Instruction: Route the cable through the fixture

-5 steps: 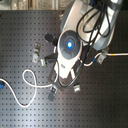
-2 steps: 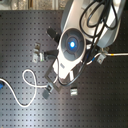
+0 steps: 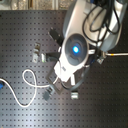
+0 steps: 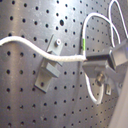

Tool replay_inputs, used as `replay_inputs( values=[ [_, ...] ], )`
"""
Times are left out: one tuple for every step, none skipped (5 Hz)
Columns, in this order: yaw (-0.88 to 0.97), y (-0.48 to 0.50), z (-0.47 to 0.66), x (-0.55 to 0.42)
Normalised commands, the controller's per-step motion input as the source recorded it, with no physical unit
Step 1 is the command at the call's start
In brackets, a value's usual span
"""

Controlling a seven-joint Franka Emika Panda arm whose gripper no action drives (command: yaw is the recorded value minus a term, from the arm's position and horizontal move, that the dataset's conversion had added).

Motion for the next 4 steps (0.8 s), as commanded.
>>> replay_inputs(
  values=[
    [-0.42, 0.007, 0.32, 0.322],
    [-0.69, -0.077, 0.11, 0.094],
    [-0.90, -0.165, 0.03, -0.096],
    [-0.88, -0.171, 0.01, -0.115]
  ],
)
